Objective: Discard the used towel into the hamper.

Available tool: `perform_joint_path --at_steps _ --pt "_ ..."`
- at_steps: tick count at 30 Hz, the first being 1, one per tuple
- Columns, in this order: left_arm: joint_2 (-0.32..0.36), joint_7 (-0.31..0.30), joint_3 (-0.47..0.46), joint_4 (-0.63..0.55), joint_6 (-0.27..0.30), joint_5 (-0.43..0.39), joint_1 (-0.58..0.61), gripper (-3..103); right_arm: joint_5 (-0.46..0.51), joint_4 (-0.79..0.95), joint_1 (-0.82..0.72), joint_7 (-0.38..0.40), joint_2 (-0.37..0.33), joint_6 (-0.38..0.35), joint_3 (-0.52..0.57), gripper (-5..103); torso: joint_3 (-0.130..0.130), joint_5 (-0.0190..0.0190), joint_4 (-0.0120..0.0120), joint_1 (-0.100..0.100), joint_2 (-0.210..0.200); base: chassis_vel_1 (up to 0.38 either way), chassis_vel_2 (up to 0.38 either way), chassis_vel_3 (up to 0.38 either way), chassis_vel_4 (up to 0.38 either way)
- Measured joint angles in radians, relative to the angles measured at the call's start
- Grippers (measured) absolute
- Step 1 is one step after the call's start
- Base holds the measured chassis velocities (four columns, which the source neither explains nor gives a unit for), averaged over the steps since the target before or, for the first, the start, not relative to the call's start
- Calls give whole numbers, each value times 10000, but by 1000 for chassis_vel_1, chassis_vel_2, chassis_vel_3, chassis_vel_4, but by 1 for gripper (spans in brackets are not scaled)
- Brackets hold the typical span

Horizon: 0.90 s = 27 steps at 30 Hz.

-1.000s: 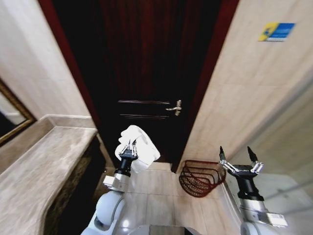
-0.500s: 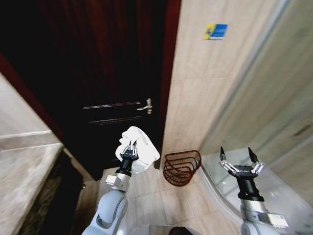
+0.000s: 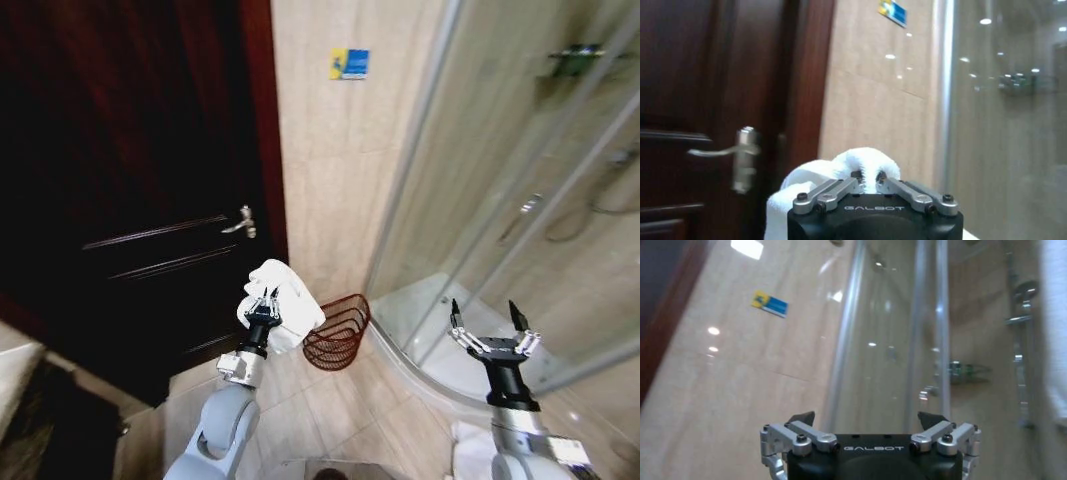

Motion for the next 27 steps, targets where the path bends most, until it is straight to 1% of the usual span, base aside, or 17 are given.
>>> perform_joint_path --at_steps 6,10,15,19,20,22,23,24,25,27 --pt "43 -15 12 501 -13 31 -90 3 -29 -8 -29 -4 0 0 -44 100 0 -2 0 0 0 -139 -123 -117 -137" --pt "251 -55 6 1221 -16 75 -425 3 -18 -128 -41 -5 0 -17 -17 100 0 -3 0 0 0 -121 -127 -122 -130" --pt "513 -96 5 1680 -26 0 -740 3 47 -252 -45 -1 0 12 0 100 0 -2 -2 1 0 -118 -137 -118 -121" --pt "930 -25 18 2742 -436 -57 -1135 3 136 -505 -72 -7 0 308 -90 100 0 -6 -4 1 0 -103 -97 -79 -109" --pt "930 -25 18 2742 -436 -57 -1135 3 136 -505 -72 -7 0 308 -90 100 0 -6 -4 1 0 -84 -78 -67 -82" --pt "1112 3 47 3412 -621 -44 -1370 3 173 -615 -130 -22 0 491 -129 100 0 0 -2 0 0 -42 -23 -25 -41" --pt "1162 49 66 3859 -704 -24 -1550 3 182 -655 -163 -36 0 594 -179 100 0 -3 1 0 0 0 0 0 0" --pt "1162 49 66 3859 -704 -24 -1550 3 182 -655 -163 -36 0 594 -179 100 0 -3 1 0 0 0 0 0 0" --pt "1141 73 77 4267 -827 14 -1706 3 184 -679 -191 -86 0 685 -226 100 0 -4 1 -1 0 0 0 0 0" --pt "1084 80 84 4532 -903 51 -1801 3 180 -690 -205 -128 0 755 -255 100 0 -3 2 -1 0 0 0 0 0"
